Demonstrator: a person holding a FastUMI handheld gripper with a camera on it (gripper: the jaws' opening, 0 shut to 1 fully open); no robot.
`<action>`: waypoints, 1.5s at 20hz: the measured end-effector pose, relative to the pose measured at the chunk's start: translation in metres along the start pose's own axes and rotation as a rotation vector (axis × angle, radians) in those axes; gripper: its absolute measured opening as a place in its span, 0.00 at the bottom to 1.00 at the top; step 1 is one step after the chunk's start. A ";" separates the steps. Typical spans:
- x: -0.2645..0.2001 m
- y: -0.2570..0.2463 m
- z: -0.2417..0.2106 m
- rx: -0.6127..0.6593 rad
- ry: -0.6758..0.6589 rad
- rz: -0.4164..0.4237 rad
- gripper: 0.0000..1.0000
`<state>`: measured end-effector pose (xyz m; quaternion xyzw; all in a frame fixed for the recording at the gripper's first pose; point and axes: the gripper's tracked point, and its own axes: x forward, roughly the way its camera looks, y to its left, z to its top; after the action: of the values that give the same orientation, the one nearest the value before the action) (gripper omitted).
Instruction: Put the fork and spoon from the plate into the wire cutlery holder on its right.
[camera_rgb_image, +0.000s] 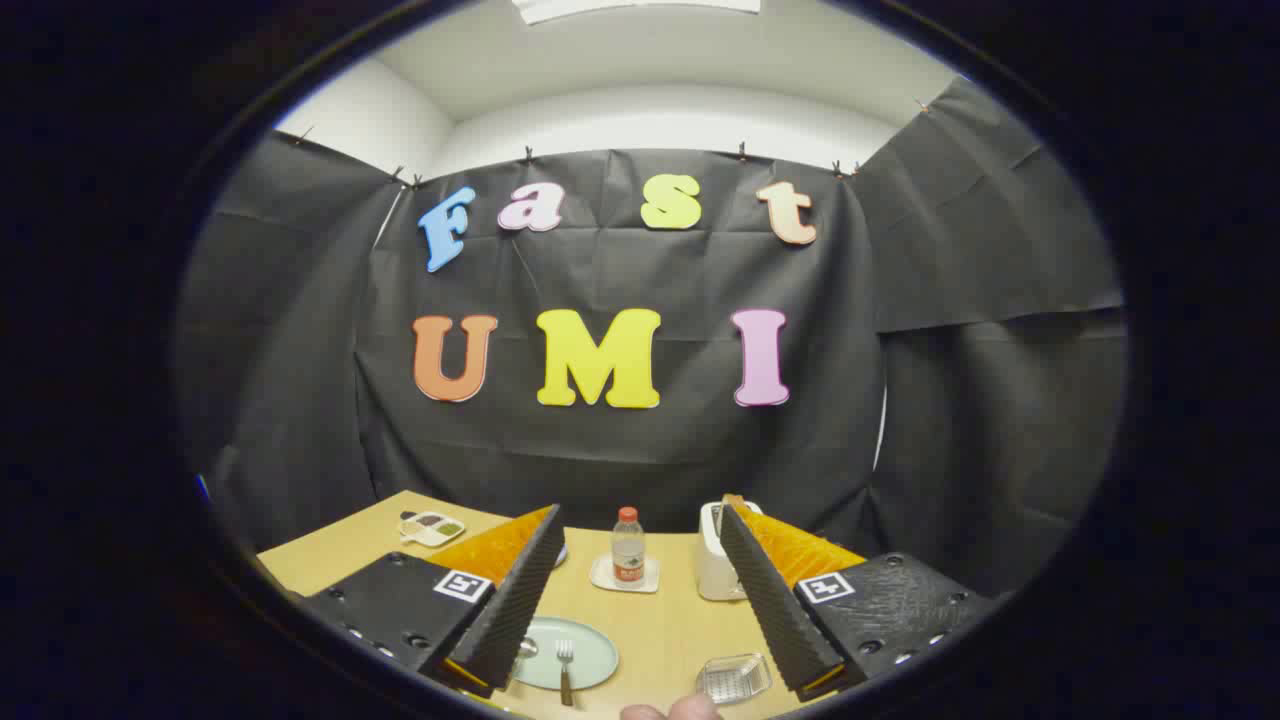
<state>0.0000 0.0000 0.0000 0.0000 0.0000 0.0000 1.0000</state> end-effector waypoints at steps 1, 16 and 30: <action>0.001 -0.001 0.000 0.005 0.000 -0.003 0.95; -0.004 -0.012 0.005 0.012 -0.020 -0.035 0.95; 0.018 0.048 -0.134 -0.079 0.336 0.136 0.95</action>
<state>0.0180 0.0478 -0.1341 -0.0393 0.1671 0.0676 0.9828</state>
